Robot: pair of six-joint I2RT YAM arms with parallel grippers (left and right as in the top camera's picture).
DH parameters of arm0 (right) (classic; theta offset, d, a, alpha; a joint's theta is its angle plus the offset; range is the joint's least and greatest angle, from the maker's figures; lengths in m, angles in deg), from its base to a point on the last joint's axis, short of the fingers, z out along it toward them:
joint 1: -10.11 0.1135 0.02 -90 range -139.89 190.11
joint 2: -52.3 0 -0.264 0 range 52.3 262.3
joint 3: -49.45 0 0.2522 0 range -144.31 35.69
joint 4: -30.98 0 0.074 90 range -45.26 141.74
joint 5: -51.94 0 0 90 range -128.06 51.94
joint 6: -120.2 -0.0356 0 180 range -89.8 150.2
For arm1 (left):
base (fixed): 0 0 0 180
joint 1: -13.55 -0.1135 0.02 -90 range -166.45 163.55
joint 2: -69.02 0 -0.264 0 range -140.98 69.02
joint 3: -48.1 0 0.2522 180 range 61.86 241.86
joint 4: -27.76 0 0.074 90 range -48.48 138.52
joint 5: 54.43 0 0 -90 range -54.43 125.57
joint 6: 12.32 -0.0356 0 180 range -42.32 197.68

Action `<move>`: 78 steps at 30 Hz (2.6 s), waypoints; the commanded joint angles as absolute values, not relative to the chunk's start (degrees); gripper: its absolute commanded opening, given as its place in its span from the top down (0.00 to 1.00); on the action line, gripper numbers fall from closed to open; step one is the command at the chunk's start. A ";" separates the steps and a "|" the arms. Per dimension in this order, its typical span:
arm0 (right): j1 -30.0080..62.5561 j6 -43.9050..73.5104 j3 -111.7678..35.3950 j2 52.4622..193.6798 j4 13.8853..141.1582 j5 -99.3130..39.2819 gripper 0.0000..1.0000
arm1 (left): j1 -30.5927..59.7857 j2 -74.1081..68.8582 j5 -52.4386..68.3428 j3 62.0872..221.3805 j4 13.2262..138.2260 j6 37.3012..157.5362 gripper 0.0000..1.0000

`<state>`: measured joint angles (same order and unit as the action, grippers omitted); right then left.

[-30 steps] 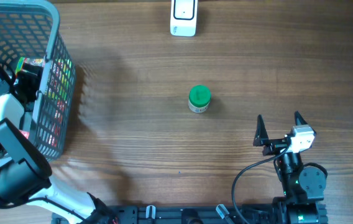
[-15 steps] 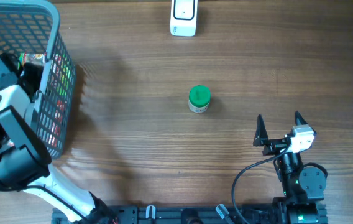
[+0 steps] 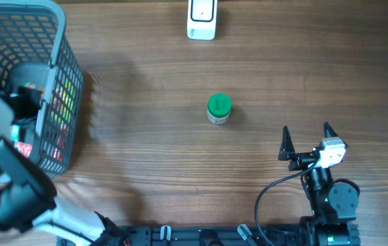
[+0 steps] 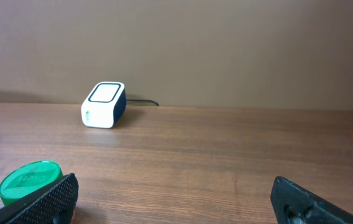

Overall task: Scan the item barcode
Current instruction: 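Reach into the basket and grasp the Haribo gummy bag, then carry the Haribo bag past the scanner and drop it right of jar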

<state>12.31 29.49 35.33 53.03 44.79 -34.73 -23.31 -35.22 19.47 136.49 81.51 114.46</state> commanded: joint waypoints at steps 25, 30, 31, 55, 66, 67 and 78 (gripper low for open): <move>12.15 30.17 35.40 52.57 44.66 -35.47 0.00 | 0.31 -1.74 -11.19 142.65 96.61 83.68 0.96; 12.18 30.17 35.40 52.55 44.66 -35.47 0.00 | 15.02 -11.09 12.59 142.65 100.04 82.59 0.96; 12.15 30.15 35.40 52.55 44.66 -35.47 0.00 | 17.06 -13.17 13.57 142.65 100.13 82.57 0.96; 12.15 30.17 35.40 52.55 44.66 -35.47 0.00 | 42.34 -28.38 19.95 142.67 71.98 95.51 0.96; 12.15 30.17 35.40 52.57 44.66 -35.47 0.00 | 52.84 -37.93 20.00 142.67 58.19 99.16 0.96; 12.15 30.17 35.40 52.55 44.66 -35.47 0.00 | 53.12 -39.38 19.95 142.67 57.62 100.56 0.96; 12.15 30.17 35.40 52.57 44.66 -35.47 0.00 | 55.57 -46.13 13.11 142.65 53.60 101.95 0.96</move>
